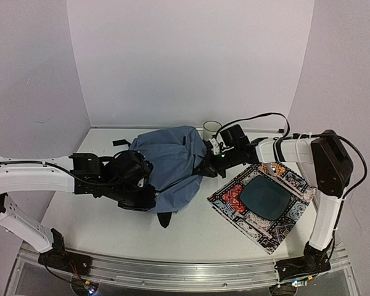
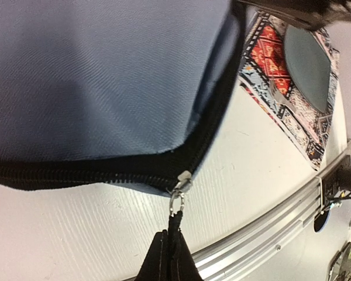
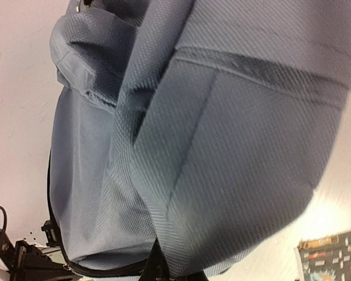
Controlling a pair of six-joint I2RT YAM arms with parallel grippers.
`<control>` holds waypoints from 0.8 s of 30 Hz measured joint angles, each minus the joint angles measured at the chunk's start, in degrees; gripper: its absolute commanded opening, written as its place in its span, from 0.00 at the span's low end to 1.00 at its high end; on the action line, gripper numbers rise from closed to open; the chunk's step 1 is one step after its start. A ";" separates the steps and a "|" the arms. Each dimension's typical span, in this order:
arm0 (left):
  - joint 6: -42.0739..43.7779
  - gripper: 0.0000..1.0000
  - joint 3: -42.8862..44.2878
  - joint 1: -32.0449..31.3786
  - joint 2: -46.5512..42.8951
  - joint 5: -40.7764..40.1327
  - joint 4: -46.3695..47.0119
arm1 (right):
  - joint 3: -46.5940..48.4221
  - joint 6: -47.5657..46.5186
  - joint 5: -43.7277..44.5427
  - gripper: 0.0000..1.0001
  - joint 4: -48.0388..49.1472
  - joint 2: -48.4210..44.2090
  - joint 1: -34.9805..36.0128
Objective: Pack the student bag
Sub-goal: Zip the largest pocket of the bag in the student bag, then adjust the student bag at the center of the board.
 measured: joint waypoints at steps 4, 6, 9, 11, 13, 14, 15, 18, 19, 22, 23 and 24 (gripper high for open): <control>3.14 0.00 0.60 0.00 0.86 1.55 2.07 | 6.89 -3.22 -1.85 0.27 -3.94 4.91 -0.38; 4.64 0.00 2.45 -0.03 3.08 2.79 2.35 | 7.31 -3.79 -1.10 0.44 -4.84 5.32 -0.78; 7.07 0.00 7.79 -0.35 9.20 4.96 2.57 | 6.01 -4.31 1.91 0.65 -4.86 4.03 -2.69; 8.86 0.00 11.60 -0.68 13.51 6.14 2.94 | 3.31 -4.31 3.78 0.76 -4.14 1.47 -4.06; 10.72 0.00 16.00 -0.86 18.10 7.22 3.19 | -0.37 -3.26 5.73 0.82 -3.91 -2.72 -5.25; 11.56 0.00 17.91 -0.87 20.04 7.65 3.38 | -2.47 -2.68 6.52 0.84 -3.70 -5.21 -5.53; 12.20 0.00 19.13 -0.87 21.31 7.93 3.58 | -4.45 -2.01 7.07 0.86 -3.75 -7.82 -5.49; 14.31 0.00 23.39 -0.90 25.41 9.41 3.73 | -10.55 0.82 8.44 0.88 -2.34 -16.28 -3.52; 14.90 0.00 24.62 -0.90 26.52 9.91 3.76 | -12.62 2.26 8.86 0.89 -1.10 -18.85 -2.26; 16.09 0.00 27.51 -0.88 28.91 10.82 3.40 | -17.77 7.63 10.84 0.88 3.08 -23.43 2.19; 16.25 0.00 28.08 -0.90 29.24 11.02 2.71 | -19.22 9.59 12.61 0.86 4.34 -23.96 3.40; 16.78 0.00 28.51 -0.91 29.45 11.18 2.55 | -20.52 11.18 13.14 0.84 5.32 -24.04 4.25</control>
